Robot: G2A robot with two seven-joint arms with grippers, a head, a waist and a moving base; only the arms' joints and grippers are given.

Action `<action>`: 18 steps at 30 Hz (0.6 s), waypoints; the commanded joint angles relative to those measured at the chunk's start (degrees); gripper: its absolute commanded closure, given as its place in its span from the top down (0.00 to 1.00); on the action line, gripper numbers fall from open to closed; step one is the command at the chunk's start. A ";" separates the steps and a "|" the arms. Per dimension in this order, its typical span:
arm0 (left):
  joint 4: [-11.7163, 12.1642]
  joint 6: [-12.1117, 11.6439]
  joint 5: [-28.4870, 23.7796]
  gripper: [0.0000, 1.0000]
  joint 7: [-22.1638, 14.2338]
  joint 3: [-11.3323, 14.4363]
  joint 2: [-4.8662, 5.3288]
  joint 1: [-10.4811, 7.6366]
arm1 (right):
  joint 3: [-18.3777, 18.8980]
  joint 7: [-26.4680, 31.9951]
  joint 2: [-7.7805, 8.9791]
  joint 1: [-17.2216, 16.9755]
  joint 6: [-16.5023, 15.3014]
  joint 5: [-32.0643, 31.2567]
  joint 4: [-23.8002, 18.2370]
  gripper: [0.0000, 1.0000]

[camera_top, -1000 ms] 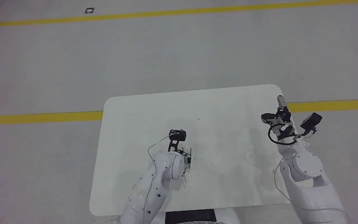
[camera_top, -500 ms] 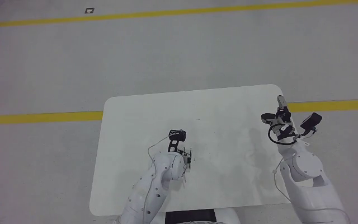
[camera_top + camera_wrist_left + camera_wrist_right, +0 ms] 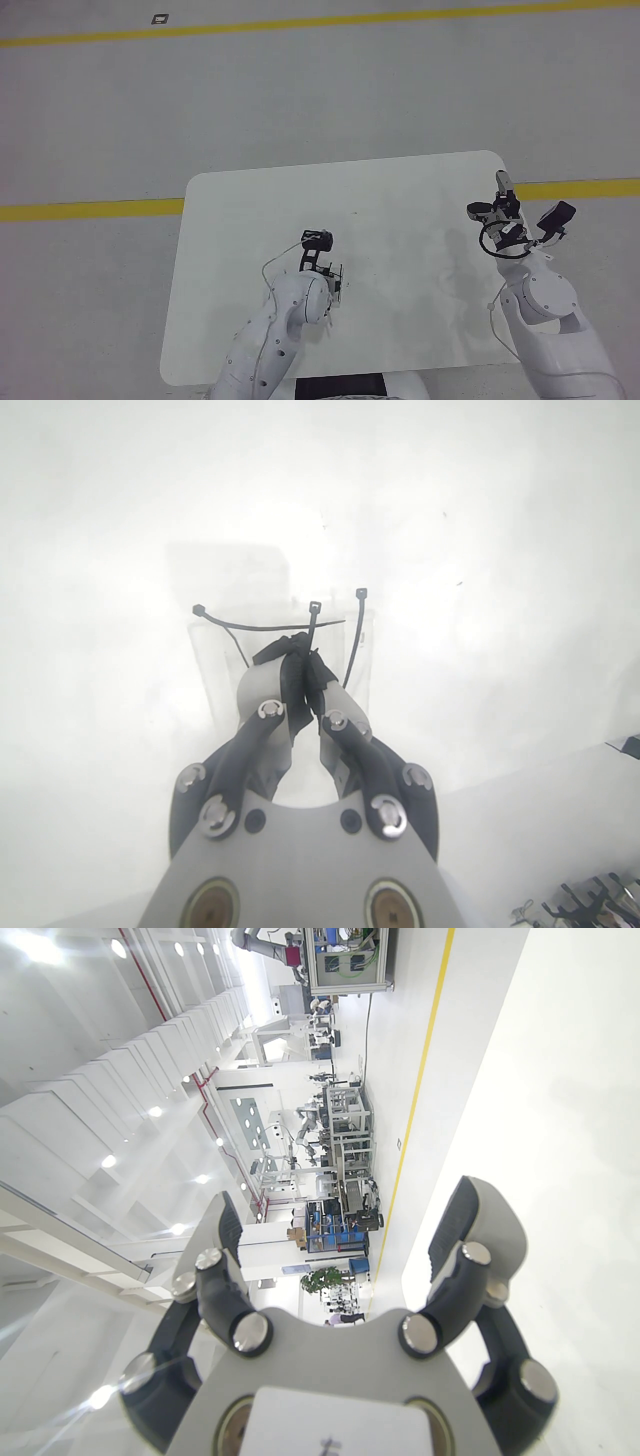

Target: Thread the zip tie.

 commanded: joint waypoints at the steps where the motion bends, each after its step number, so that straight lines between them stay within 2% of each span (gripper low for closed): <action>1: -3.84 -0.47 0.55 0.00 -1.59 -0.19 0.31 1.17 | 0.00 0.00 0.00 0.00 0.00 0.00 0.00 1.00; 5: -9.96 -2.61 0.01 0.00 -5.35 -1.81 0.99 3.02 | 0.00 0.00 0.00 0.00 0.00 0.00 0.00 1.00; 9: -14.18 -6.24 -3.34 0.00 -8.81 -5.04 1.73 4.04 | 0.00 0.00 0.00 0.00 0.00 0.00 0.00 1.00; 12: -15.75 -9.22 -8.39 0.00 -9.83 -8.68 2.32 4.80 | 0.00 0.00 0.00 0.00 0.00 0.00 0.00 1.00; 18: -15.94 -15.73 -19.47 0.00 -9.83 -15.00 3.95 6.34 | 0.00 0.00 0.00 0.00 0.00 0.00 0.00 1.00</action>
